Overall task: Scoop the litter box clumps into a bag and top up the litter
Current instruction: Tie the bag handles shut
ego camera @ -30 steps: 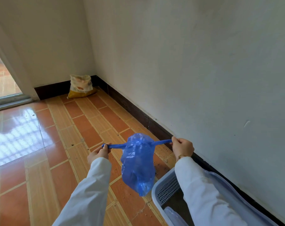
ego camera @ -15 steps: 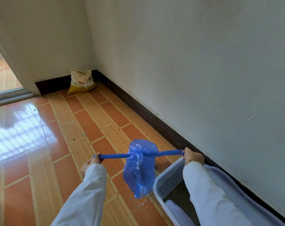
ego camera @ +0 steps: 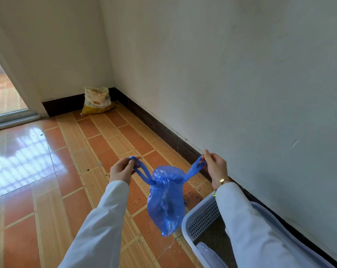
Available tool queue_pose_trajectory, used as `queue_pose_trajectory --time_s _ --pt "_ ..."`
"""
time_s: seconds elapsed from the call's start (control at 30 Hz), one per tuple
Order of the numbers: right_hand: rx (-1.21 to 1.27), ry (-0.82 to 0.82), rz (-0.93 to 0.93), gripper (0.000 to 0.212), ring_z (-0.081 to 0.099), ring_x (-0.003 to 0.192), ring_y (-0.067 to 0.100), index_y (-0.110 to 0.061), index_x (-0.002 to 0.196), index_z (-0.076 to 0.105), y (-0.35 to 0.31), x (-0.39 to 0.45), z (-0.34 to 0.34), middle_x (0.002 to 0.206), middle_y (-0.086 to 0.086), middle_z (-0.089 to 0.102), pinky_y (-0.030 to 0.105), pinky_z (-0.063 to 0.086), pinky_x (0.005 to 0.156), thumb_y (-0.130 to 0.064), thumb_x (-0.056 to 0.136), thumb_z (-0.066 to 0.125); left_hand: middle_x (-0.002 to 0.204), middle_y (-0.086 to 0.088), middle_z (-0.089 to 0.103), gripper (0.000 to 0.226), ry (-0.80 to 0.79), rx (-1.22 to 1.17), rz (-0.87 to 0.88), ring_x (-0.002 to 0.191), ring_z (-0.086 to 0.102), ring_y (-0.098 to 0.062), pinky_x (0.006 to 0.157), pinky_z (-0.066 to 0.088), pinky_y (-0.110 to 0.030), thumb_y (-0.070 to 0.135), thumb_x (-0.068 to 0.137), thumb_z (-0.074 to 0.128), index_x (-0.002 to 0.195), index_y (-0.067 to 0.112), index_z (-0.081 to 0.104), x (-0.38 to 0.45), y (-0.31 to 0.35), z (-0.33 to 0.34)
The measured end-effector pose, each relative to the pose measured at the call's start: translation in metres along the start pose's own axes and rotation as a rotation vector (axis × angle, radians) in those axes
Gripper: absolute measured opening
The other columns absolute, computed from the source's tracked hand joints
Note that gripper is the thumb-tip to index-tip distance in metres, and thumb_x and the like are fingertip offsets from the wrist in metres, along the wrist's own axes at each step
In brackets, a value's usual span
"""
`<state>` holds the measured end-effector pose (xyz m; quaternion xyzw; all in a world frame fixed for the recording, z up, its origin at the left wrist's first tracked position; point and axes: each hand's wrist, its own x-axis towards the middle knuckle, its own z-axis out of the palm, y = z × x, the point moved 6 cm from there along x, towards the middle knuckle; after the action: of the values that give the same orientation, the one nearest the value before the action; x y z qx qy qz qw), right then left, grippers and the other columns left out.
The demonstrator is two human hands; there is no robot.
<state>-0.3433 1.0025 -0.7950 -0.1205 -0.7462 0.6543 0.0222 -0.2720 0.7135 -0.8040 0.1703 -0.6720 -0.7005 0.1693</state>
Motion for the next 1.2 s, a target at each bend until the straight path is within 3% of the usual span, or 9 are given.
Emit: queue_pose_trajectory --time_s 0.17,0.27,0.47,0.57,0.7,0.8,1.0,1.1,1.2 --pt "-0.064 -0.276 -0.183 0.011 0.060 0.085 0.013 -0.008 0.097 0.066 -0.043 -0.014 0.042 0.087 0.001 0.064 0.016 0.046 0.071 -0.013 0.092 0.057 0.084 -0.001 0.069 0.033 -0.263 0.176 0.159 0.066 0.061 -0.005 0.072 0.052 -0.017 -0.004 0.091 0.049 0.086 0.020 0.071 -0.009 0.045 0.038" --pt "-0.086 -0.466 -0.234 0.031 0.061 0.092 0.011 -0.009 0.107 0.066 -0.059 -0.029 0.064 0.098 0.003 0.066 0.019 0.049 0.078 0.007 0.085 0.050 0.087 0.000 0.072 0.025 -0.391 0.285 0.226 0.073 0.065 -0.011 0.077 0.054 -0.024 0.001 0.088 0.058 0.090 0.021 0.073 -0.013 0.051 0.057" --pt "-0.212 -0.784 -0.324 0.045 0.061 0.109 0.016 -0.019 0.123 0.054 -0.065 -0.053 0.085 0.113 0.002 0.063 0.035 0.052 0.096 0.003 0.084 0.057 0.085 -0.003 0.071 0.018 -0.313 0.243 0.345 0.079 0.070 -0.014 0.073 0.057 -0.026 0.003 0.079 0.070 0.093 0.012 0.062 -0.019 0.060 0.059" --pt "-0.357 -0.779 -0.419 0.046 0.060 0.110 0.015 -0.031 0.124 0.049 -0.060 -0.054 0.091 0.115 -0.005 0.063 0.043 0.049 0.100 -0.013 0.085 0.066 0.080 0.006 0.069 0.025 -0.165 0.347 0.417 0.077 0.068 -0.008 0.069 0.056 -0.021 0.009 0.076 0.075 0.085 0.024 0.057 -0.019 0.059 0.052" --pt "-0.454 -0.705 -0.506 0.043 0.063 0.099 0.011 -0.041 0.116 0.047 -0.060 -0.054 0.095 0.101 -0.015 0.062 0.043 0.052 0.095 -0.014 0.088 0.065 0.074 0.009 0.067 0.025 -0.037 0.451 0.511 0.069 0.063 -0.006 0.061 0.048 -0.010 0.017 0.075 0.077 0.085 0.020 0.055 -0.025 0.065 0.052" --pt "-0.423 -0.697 -0.501 0.037 0.064 0.093 0.011 -0.037 0.111 0.051 -0.061 -0.053 0.093 0.093 -0.018 0.061 0.043 0.056 0.089 -0.010 0.089 0.062 0.075 0.011 0.065 0.036 0.000 0.510 0.554 0.070 0.059 -0.005 0.062 0.044 -0.009 0.020 0.075 0.077 0.097 0.020 0.049 -0.031 0.069 0.056" --pt "-0.359 -0.663 -0.532 0.033 0.064 0.104 0.014 -0.024 0.112 0.060 -0.065 -0.053 0.088 0.107 -0.006 0.066 0.040 0.054 0.093 0.000 0.091 0.055 0.070 0.011 0.061 0.057 0.027 0.535 0.520 0.068 0.057 -0.006 0.065 0.048 -0.016 0.022 0.075 0.075 0.124 0.021 0.046 -0.030 0.068 0.057" --pt "-0.311 -0.610 -0.554 0.034 0.065 0.101 0.011 -0.014 0.108 0.065 -0.071 -0.050 0.081 0.103 -0.001 0.069 0.031 0.055 0.091 0.009 0.087 0.051 0.062 0.013 0.057 0.027 -0.107 0.538 0.408 0.061 0.051 -0.006 0.059 0.044 -0.018 0.026 0.079 0.072 0.105 0.024 0.066 -0.023 0.059 0.057" --pt "-0.266 -0.556 -0.565 0.031 0.065 0.092 0.007 -0.008 0.102 0.068 -0.076 -0.047 0.072 0.098 0.001 0.069 0.021 0.055 0.083 0.012 0.086 0.049 0.058 0.011 0.053 0.003 -0.235 0.562 0.324 0.057 0.045 -0.005 0.056 0.040 -0.018 0.026 0.079 0.071 0.078 0.029 0.070 -0.019 0.045 0.058"
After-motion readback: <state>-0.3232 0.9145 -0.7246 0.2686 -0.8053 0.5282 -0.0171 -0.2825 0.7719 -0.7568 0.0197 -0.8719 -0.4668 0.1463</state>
